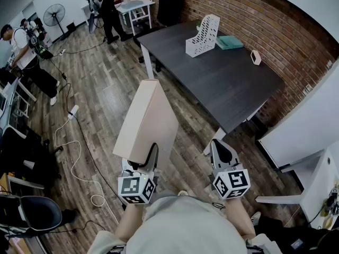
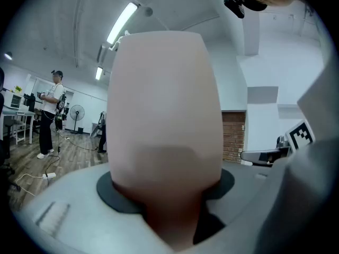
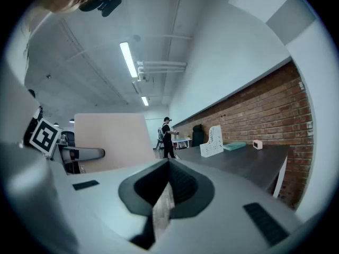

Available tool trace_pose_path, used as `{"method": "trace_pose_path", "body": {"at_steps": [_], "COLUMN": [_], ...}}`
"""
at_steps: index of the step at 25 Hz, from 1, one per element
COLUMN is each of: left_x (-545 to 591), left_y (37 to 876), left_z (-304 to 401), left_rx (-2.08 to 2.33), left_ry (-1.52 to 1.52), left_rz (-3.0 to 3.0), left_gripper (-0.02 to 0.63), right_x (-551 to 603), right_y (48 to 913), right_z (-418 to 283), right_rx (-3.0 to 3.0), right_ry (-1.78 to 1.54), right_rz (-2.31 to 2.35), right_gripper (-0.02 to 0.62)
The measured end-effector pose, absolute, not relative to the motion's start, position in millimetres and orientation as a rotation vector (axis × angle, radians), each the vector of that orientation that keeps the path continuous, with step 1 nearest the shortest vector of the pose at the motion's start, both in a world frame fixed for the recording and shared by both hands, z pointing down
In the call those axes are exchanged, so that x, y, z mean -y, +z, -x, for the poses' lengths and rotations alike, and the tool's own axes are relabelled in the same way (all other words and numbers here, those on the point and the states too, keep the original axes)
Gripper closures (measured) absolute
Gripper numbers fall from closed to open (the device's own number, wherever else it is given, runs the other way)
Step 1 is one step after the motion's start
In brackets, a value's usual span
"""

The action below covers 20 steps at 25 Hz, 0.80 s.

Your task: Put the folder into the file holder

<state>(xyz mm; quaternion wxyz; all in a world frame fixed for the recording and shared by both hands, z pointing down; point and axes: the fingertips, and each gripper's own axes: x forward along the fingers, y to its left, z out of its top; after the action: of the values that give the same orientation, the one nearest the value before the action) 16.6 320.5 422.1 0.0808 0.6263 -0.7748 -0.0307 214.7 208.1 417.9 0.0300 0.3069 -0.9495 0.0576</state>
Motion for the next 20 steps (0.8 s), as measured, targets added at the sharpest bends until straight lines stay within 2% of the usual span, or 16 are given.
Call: {"method": "trace_pose_path", "body": {"at_steps": [20], "left_x": [-315], "left_y": [418], "left_z": [-40], "left_rx": [2.295], "left_ry": [-0.063], "left_rz": [-1.92], "left_gripper": [0.337], "right_x": [-211], "right_y": [427], "right_z": [-233], "right_rx": [2.909], "right_ry": [0.171], "right_rz": [-0.933], "right_gripper": [0.594]}}
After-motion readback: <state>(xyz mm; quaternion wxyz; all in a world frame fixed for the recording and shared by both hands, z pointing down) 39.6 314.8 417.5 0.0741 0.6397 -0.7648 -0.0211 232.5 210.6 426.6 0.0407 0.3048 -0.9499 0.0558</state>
